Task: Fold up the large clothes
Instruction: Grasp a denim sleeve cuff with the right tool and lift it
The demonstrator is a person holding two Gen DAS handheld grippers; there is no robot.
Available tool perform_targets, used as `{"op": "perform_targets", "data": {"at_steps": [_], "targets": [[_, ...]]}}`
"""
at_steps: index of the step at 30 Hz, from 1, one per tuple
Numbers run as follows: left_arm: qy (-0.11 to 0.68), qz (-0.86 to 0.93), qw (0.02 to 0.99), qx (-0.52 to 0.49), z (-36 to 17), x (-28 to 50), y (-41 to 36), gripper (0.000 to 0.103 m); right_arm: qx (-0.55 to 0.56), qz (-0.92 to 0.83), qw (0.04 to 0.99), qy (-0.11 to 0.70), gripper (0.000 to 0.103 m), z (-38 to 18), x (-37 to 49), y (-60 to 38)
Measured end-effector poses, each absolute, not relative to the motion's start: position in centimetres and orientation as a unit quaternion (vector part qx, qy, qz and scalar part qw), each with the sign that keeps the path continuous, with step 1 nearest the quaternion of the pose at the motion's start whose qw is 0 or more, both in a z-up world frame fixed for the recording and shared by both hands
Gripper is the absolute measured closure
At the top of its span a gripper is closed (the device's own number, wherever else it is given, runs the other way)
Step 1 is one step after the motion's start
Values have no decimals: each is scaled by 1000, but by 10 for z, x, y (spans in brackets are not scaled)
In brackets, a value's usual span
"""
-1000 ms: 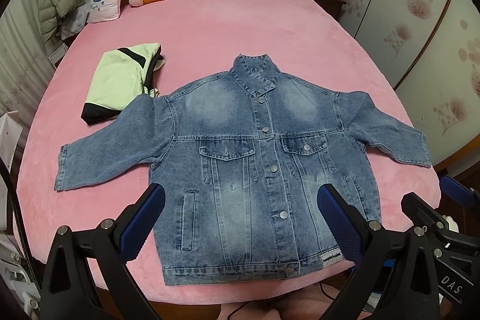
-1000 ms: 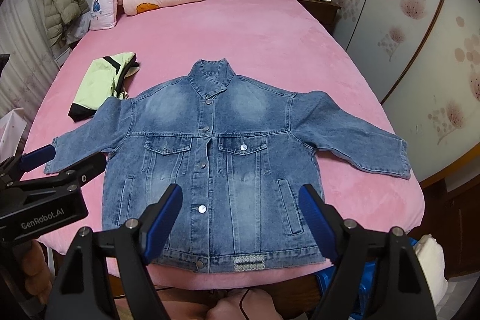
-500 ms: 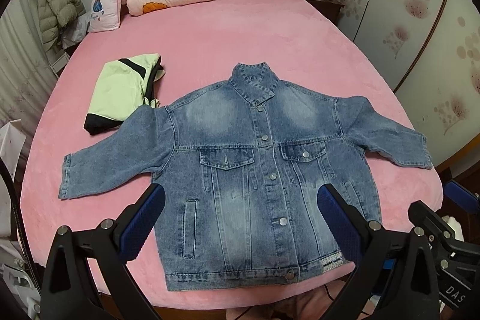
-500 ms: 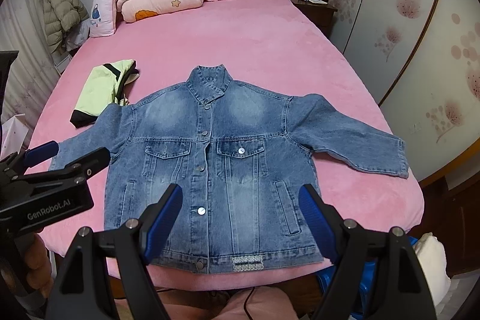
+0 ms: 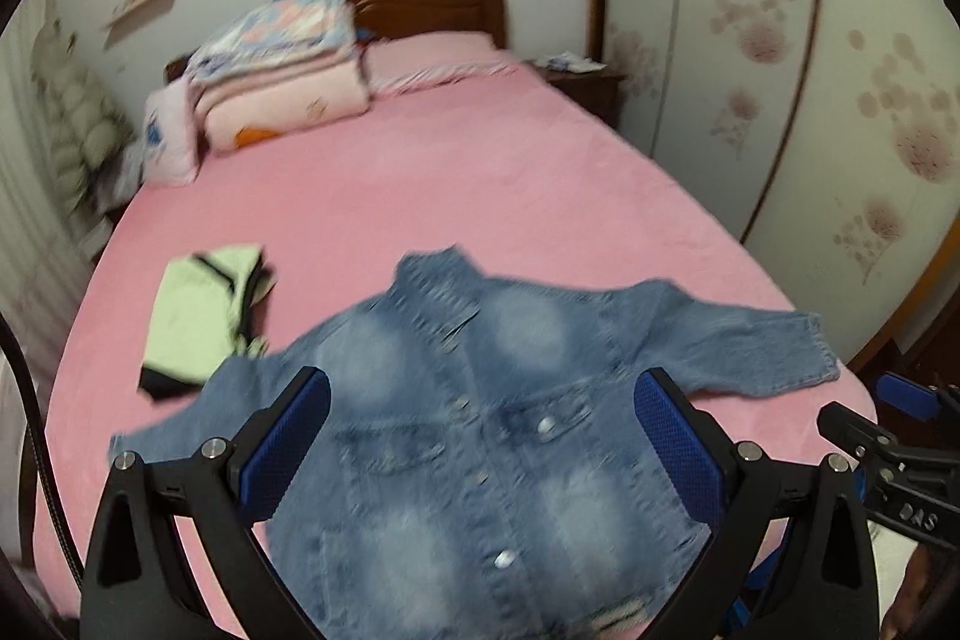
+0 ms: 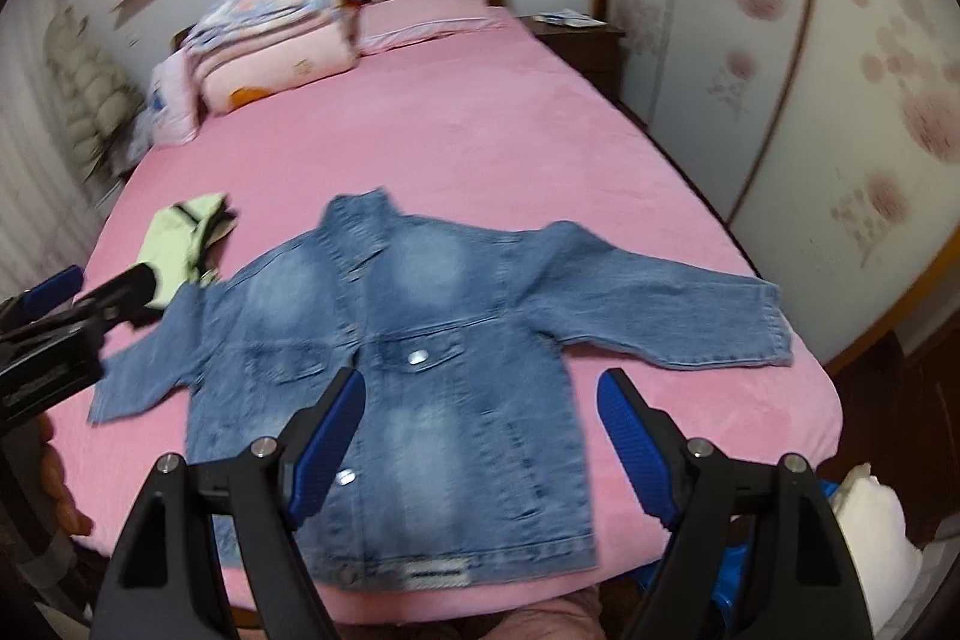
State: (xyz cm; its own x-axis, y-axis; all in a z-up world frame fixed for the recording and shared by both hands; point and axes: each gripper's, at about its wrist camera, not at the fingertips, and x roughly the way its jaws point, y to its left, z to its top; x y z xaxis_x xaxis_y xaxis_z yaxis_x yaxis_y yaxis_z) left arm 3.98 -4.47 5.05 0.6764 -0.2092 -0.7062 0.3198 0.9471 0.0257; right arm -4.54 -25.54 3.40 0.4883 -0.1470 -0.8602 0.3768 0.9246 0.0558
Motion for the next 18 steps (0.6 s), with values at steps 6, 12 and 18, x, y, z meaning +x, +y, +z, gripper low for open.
{"op": "perform_targets", "data": {"at_steps": [6, 12, 18], "targets": [[392, -167, 902, 65, 54, 73, -126, 2, 147, -178, 851, 472, 23, 20, -47, -348], [414, -188, 886, 89, 26, 113, -220, 2, 201, -207, 831, 475, 23, -19, -53, -454], [479, -206, 848, 96, -56, 158, -304, 2, 265, -240, 792, 495, 23, -83, -69, -548]]}}
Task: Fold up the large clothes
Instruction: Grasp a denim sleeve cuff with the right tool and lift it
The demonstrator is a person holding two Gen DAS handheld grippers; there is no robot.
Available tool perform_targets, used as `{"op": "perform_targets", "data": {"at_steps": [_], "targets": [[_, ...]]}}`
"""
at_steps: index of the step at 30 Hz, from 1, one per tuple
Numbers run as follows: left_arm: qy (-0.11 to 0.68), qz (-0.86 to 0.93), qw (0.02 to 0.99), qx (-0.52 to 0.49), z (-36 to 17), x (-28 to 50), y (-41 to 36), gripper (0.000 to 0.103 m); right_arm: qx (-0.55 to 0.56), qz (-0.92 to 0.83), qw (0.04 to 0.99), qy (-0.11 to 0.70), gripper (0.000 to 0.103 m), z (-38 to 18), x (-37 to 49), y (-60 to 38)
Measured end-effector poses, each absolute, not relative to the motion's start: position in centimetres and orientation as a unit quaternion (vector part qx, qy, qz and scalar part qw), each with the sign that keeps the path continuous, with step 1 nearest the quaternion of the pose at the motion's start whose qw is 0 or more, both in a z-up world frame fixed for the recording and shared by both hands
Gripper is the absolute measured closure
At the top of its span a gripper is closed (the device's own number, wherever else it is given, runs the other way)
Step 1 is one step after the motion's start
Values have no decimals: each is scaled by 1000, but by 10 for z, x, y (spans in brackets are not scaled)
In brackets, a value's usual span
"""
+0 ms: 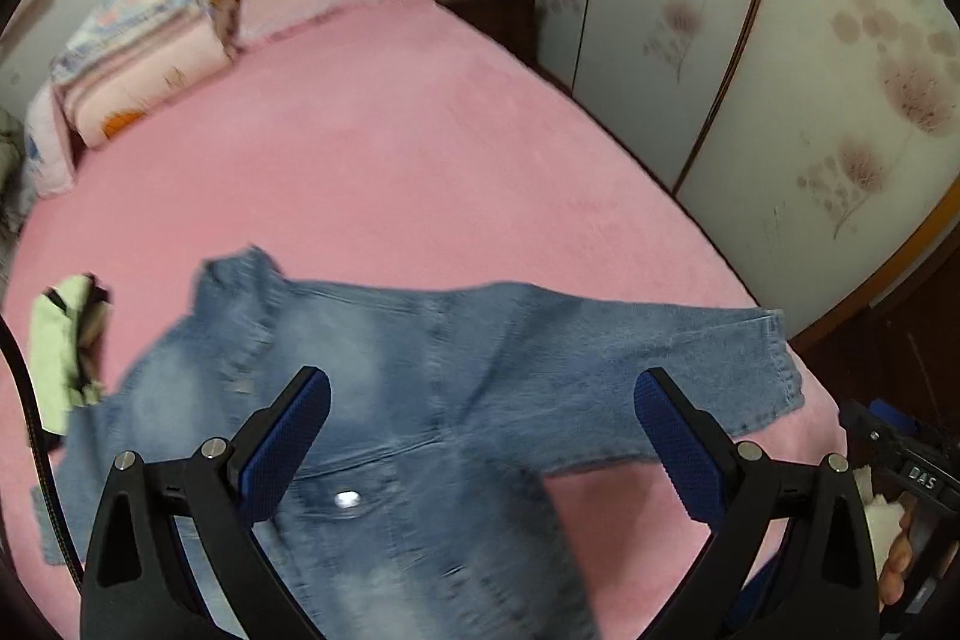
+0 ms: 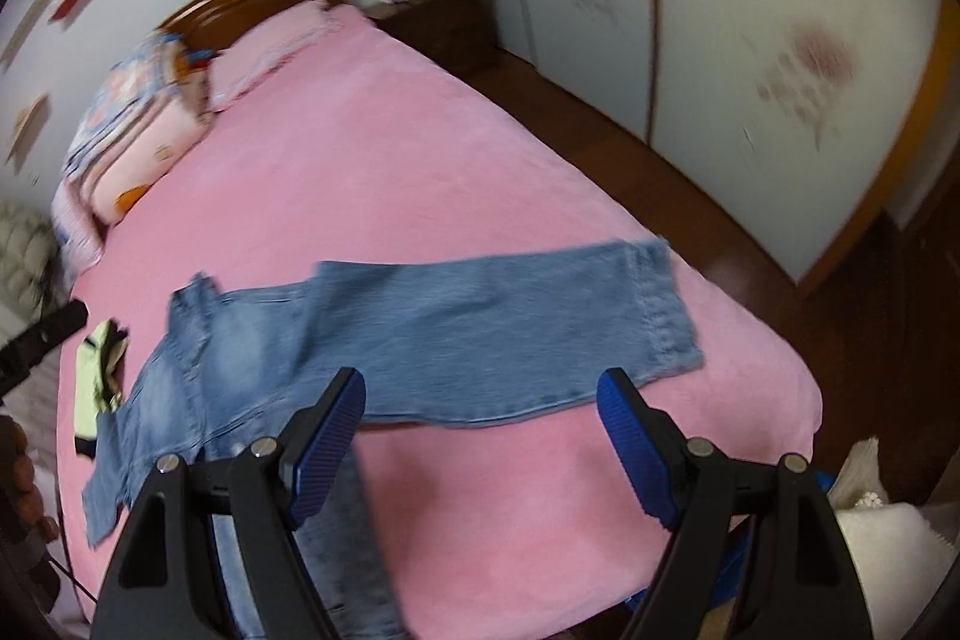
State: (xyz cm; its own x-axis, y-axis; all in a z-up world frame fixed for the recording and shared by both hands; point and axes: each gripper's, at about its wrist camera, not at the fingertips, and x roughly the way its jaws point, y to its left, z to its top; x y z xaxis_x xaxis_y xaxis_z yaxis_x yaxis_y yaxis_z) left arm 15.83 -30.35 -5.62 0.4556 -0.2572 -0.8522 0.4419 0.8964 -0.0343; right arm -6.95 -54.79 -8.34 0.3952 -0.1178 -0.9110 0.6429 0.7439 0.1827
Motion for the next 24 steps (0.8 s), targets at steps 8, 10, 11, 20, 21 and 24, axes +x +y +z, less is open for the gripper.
{"op": "perform_targets", "data": {"at_steps": [8, 10, 11, 20, 21, 24], "targets": [[520, -149, 829, 140, -196, 204, -373, 6, 376, -267, 702, 543, 33, -198, -92, -631], [533, -141, 821, 145, -217, 209, -383, 6, 403, -268, 680, 550, 33, -224, -98, -642], [542, -140, 816, 142, -230, 212, -390, 6, 421, -264, 671, 550, 33, -234, -101, -644], [572, -141, 787, 183, -288, 211, -424, 6, 535, -269, 641, 481, 54, -281, -104, -675], [573, -140, 787, 182, -286, 210, -424, 7, 533, -275, 639, 482, 60, -283, -102, -677], [572, -147, 791, 160, -271, 209, -418, 9, 524, -270, 647, 484, 82, -280, -97, -677]]}}
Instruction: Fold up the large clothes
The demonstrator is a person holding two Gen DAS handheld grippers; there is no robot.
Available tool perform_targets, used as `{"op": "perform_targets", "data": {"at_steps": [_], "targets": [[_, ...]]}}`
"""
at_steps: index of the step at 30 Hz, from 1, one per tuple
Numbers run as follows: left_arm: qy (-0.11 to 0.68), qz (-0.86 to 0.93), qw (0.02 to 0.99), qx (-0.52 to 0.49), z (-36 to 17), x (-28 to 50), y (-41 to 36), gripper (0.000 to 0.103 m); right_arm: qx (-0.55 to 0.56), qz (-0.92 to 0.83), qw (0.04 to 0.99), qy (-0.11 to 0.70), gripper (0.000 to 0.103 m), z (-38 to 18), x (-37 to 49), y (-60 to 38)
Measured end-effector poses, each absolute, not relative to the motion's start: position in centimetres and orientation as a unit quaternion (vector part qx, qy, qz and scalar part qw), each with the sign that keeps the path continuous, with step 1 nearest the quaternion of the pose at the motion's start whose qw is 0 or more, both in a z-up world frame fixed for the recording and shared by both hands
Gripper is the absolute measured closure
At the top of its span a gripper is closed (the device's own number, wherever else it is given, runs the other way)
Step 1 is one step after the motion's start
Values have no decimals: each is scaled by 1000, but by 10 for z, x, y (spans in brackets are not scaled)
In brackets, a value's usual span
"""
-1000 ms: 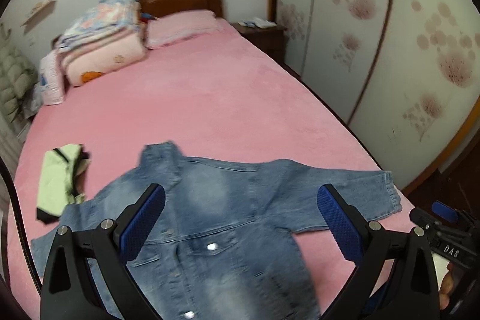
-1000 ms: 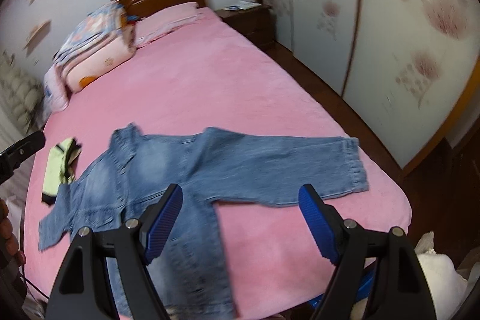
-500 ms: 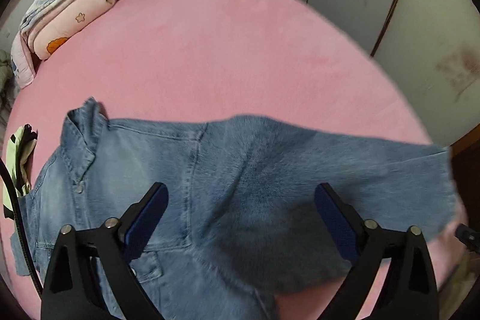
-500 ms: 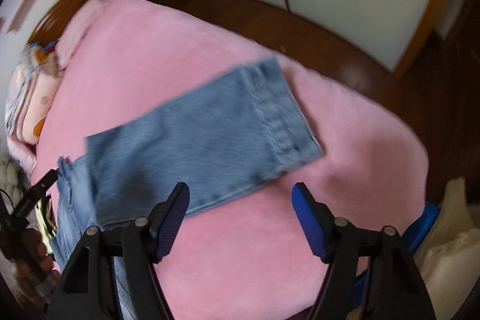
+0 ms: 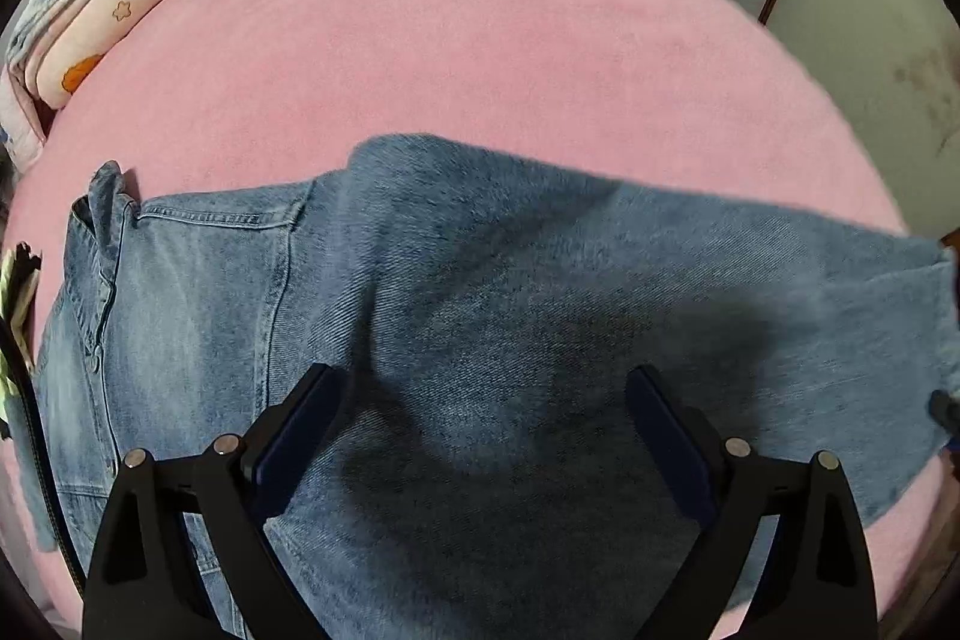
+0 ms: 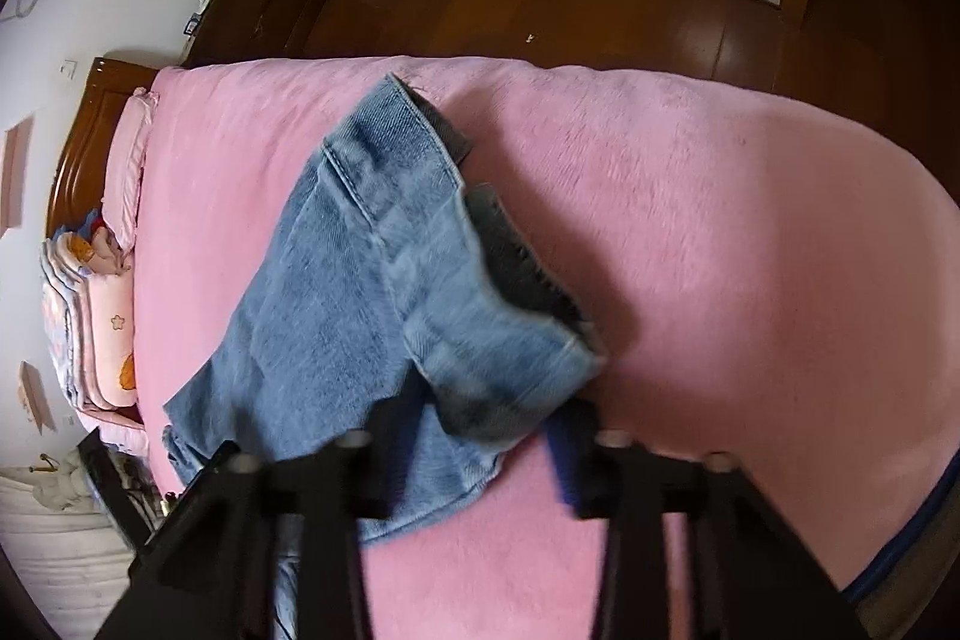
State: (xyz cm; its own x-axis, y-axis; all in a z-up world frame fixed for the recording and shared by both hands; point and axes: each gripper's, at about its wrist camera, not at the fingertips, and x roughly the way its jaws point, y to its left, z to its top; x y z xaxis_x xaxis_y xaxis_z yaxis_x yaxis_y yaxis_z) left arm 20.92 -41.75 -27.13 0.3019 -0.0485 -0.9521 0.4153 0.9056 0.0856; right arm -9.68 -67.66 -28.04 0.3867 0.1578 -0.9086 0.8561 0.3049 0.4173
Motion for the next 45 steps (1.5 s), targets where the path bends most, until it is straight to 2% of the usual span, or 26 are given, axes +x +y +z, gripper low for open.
{"op": "perform_targets", "data": {"at_steps": [4, 11, 14, 18, 22, 26, 32, 38, 39, 41, 45], "targets": [[559, -144, 806, 130, -231, 205, -391, 10, 476, -251, 689, 484, 88, -247, -81, -673], [510, -122, 850, 56, -130, 191, -298, 10, 323, -128, 819, 457, 89, -116, -1, -604], [491, -105, 864, 36, -91, 181, -247, 10, 255, -50, 864, 430, 89, -58, 41, -541], [462, -68, 884, 8, -49, 168, -155, 10, 189, 32, 886, 422, 90, -27, 87, -446], [464, -37, 885, 1, -45, 161, -72, 10, 139, 82, 881, 446, 90, -42, 127, -342], [501, -15, 865, -17, -79, 164, 1, 10, 88, 99, 867, 480, 90, -90, 156, -244], [547, -13, 837, -27, -132, 172, 42, 10, 25, 102, 826, 553, 90, -180, 169, -137], [581, -49, 812, -28, -172, 186, 33, 11, 8, 98, 775, 624, 80, -235, 149, -122], [584, -56, 809, -34, -176, 188, 32, 11, 13, 94, 777, 622, 79, -234, 143, -126], [593, -73, 800, -57, -188, 192, 31, 11, 24, 89, 781, 618, 69, -226, 135, -131], [616, -89, 774, -112, -213, 191, 31, 11, 52, 70, 795, 600, 67, -198, 106, -167]]}}
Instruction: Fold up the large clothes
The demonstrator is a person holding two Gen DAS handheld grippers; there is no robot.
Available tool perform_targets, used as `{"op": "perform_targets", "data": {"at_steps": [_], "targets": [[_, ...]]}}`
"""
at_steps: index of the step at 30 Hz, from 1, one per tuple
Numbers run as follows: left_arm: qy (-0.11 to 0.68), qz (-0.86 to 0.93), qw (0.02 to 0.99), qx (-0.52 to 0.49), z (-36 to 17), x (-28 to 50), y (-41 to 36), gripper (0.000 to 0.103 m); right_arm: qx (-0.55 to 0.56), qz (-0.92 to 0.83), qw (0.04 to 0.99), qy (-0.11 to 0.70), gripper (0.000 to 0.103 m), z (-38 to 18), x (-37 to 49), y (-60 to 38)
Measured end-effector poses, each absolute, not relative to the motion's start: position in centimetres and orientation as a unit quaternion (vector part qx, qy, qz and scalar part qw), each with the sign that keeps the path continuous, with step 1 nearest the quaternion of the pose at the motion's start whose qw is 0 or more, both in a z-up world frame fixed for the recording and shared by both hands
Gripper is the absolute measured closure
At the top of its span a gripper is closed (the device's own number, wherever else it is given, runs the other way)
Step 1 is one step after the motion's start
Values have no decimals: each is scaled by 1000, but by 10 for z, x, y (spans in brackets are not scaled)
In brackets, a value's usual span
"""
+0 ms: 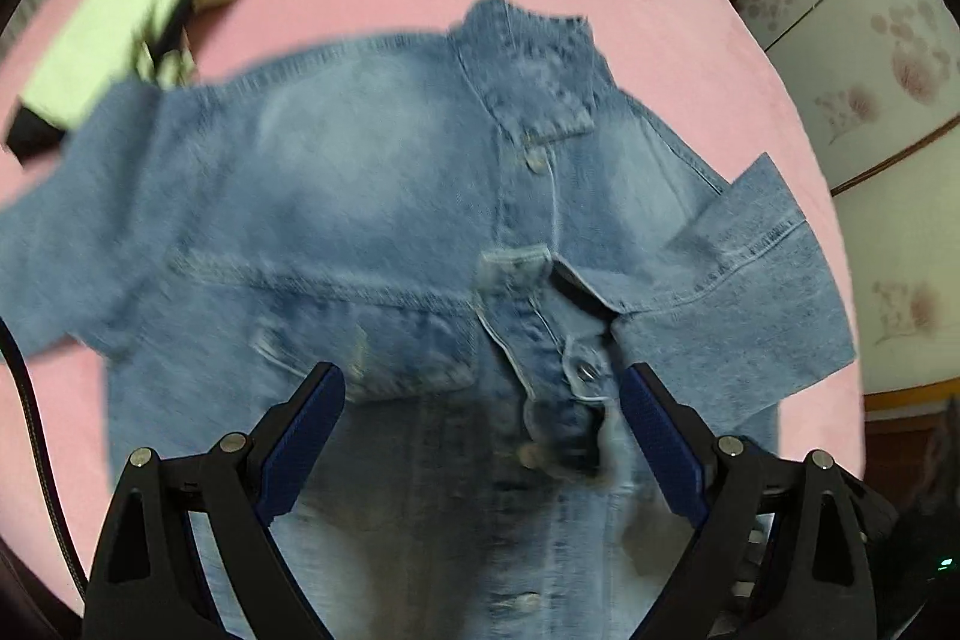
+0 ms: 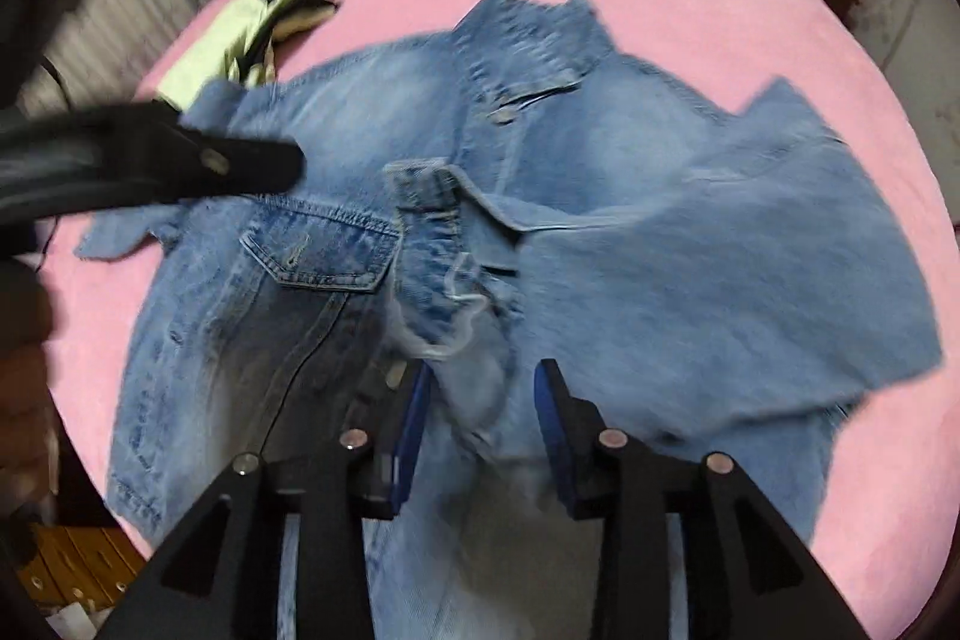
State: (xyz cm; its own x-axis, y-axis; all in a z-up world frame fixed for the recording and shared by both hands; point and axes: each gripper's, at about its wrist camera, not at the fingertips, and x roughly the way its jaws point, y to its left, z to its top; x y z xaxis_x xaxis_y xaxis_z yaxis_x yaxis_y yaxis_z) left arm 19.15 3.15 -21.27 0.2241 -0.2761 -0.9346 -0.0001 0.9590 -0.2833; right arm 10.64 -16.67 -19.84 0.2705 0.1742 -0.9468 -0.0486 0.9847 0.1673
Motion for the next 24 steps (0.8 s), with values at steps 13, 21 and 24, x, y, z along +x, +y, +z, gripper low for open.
{"op": "perform_targets", "data": {"at_steps": [13, 21, 24], "targets": [[675, -141, 672, -270, -283, 172, 2, 22, 150, -23, 780, 608, 67, -184, 52, -275], [701, -141, 673, -190, -290, 192, -49, 86, 132, -33, 779, 612, 67, -193, 55, -291], [700, -138, 691, -115, -277, 197, -68, 97, 116, -58, 783, 608, 67, -200, 60, -306]]}}
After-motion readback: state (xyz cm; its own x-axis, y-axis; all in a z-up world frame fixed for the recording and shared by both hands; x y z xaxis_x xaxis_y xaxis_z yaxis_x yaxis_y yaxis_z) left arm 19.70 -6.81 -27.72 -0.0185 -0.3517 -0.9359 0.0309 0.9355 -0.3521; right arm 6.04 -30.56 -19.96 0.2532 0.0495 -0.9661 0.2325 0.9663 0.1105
